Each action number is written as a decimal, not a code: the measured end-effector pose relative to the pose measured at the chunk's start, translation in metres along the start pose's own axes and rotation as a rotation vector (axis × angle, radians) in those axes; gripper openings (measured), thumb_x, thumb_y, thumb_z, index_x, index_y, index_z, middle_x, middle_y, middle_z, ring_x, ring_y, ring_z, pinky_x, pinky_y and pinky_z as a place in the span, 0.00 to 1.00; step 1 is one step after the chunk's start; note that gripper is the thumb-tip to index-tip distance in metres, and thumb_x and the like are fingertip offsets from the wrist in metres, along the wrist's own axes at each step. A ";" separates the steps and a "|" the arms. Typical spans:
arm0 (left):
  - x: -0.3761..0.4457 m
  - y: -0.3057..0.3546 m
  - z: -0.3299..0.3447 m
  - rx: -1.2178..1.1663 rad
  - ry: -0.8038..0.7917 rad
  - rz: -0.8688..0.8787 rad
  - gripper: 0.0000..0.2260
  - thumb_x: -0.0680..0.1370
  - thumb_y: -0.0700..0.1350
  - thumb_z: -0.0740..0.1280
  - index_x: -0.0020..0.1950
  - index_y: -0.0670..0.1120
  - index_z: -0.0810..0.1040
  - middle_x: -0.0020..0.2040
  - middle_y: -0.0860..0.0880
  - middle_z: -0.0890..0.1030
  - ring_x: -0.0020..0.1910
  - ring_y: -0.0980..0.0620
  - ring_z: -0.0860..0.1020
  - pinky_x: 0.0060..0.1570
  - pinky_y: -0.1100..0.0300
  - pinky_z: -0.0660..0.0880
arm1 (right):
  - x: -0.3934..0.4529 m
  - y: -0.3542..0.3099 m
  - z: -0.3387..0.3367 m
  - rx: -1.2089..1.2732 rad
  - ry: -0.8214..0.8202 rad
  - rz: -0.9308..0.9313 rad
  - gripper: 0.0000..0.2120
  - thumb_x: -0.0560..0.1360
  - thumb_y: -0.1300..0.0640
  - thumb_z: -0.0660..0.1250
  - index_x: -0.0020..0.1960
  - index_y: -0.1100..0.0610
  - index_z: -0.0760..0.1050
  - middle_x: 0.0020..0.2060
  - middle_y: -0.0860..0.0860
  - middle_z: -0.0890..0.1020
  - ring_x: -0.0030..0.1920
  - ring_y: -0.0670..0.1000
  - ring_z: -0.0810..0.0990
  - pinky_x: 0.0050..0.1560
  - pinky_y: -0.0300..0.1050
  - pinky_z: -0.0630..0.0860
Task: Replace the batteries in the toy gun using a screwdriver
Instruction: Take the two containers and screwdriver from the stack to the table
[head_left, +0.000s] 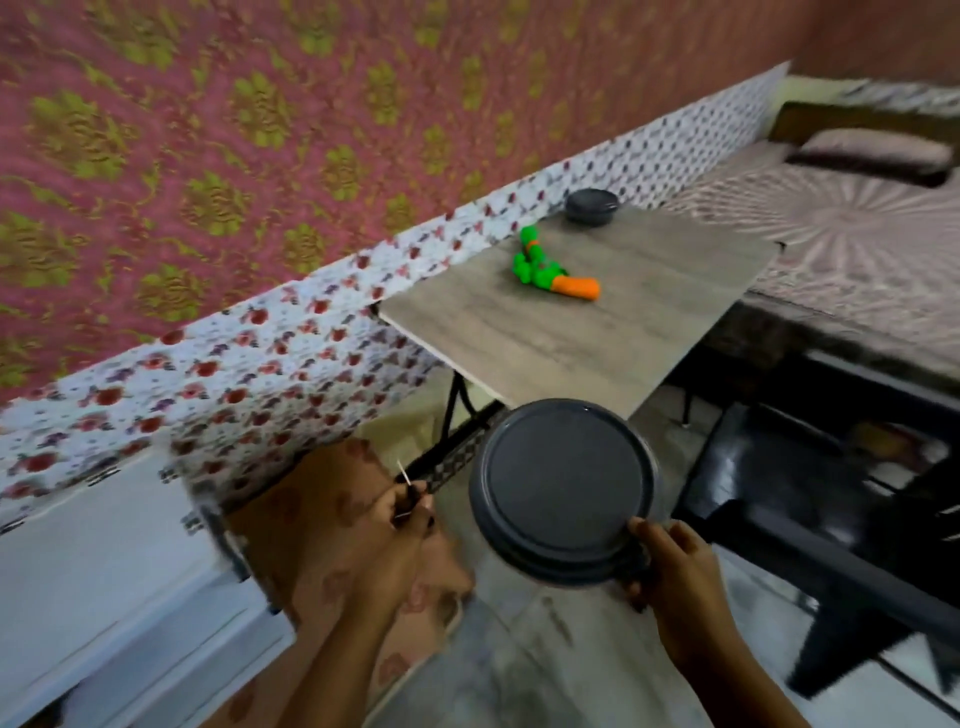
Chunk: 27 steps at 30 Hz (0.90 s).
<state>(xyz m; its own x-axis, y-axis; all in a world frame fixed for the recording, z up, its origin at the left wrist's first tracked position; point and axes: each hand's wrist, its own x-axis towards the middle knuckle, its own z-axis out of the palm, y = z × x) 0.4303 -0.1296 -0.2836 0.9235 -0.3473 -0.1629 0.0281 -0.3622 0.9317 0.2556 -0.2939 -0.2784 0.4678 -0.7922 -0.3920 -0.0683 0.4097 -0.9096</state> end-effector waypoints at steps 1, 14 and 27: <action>0.000 0.007 0.019 -0.058 -0.011 -0.012 0.04 0.79 0.36 0.63 0.53 0.38 0.74 0.37 0.51 0.76 0.31 0.64 0.77 0.30 0.80 0.68 | 0.010 -0.008 -0.013 0.002 0.003 -0.001 0.12 0.75 0.62 0.65 0.35 0.60 0.64 0.28 0.58 0.71 0.21 0.53 0.69 0.21 0.42 0.67; 0.057 0.062 0.169 -0.135 -0.016 0.041 0.04 0.77 0.39 0.67 0.51 0.42 0.80 0.35 0.48 0.80 0.35 0.52 0.78 0.41 0.61 0.76 | 0.121 -0.091 -0.099 0.064 0.058 -0.015 0.10 0.76 0.61 0.63 0.37 0.59 0.67 0.29 0.54 0.72 0.25 0.49 0.73 0.27 0.44 0.68; 0.205 0.113 0.229 -0.320 0.014 -0.027 0.06 0.77 0.36 0.65 0.51 0.44 0.77 0.42 0.46 0.80 0.41 0.50 0.80 0.37 0.68 0.80 | 0.285 -0.161 -0.032 0.078 -0.031 0.041 0.06 0.76 0.62 0.63 0.41 0.59 0.68 0.31 0.56 0.72 0.23 0.50 0.73 0.20 0.39 0.68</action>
<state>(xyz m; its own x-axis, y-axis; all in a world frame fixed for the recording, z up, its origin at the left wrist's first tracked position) 0.5351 -0.4399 -0.2864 0.9260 -0.3281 -0.1869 0.1698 -0.0803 0.9822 0.3714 -0.6002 -0.2476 0.4930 -0.7600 -0.4235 -0.0197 0.4768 -0.8788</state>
